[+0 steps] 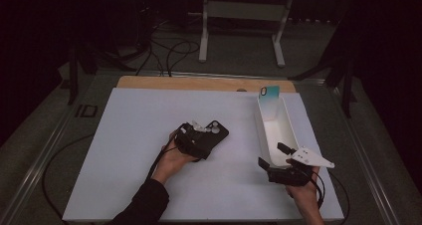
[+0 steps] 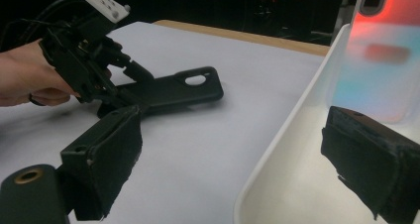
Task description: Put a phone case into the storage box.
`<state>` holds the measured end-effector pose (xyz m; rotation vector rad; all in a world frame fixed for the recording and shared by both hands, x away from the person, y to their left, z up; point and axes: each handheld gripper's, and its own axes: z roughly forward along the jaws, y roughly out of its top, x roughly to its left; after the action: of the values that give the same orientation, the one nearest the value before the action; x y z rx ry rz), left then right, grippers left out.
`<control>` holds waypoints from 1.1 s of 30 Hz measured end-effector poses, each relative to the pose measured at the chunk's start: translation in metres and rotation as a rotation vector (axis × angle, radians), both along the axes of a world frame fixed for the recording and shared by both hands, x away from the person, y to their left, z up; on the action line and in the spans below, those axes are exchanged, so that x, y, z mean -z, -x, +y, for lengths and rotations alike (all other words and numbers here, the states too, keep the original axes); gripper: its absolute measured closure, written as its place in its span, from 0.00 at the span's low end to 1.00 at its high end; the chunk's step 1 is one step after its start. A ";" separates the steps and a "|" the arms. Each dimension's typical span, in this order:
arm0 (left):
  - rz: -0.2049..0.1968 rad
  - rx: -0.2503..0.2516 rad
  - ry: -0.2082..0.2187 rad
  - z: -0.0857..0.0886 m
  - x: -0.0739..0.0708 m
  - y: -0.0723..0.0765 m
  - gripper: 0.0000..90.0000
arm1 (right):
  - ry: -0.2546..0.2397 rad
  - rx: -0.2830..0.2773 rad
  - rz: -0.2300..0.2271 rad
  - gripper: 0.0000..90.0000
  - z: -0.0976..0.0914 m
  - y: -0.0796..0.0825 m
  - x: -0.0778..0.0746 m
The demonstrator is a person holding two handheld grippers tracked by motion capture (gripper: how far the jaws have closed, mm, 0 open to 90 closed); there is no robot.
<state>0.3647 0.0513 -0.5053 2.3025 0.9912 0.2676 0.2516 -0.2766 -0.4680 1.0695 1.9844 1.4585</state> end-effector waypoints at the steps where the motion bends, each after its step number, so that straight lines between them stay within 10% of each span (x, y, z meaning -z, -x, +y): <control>1: -0.007 -0.001 0.007 0.001 -0.002 0.001 0.18 | 0.001 0.002 0.003 0.10 0.000 0.000 0.000; 33: -0.179 0.077 0.131 0.018 -0.059 0.044 0.18 | -0.037 -0.100 0.137 0.10 0.030 -0.029 -0.042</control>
<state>0.3212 0.0689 -0.4462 2.1508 0.8044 0.3596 0.2806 -0.2465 -0.4265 1.1278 2.1413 1.5153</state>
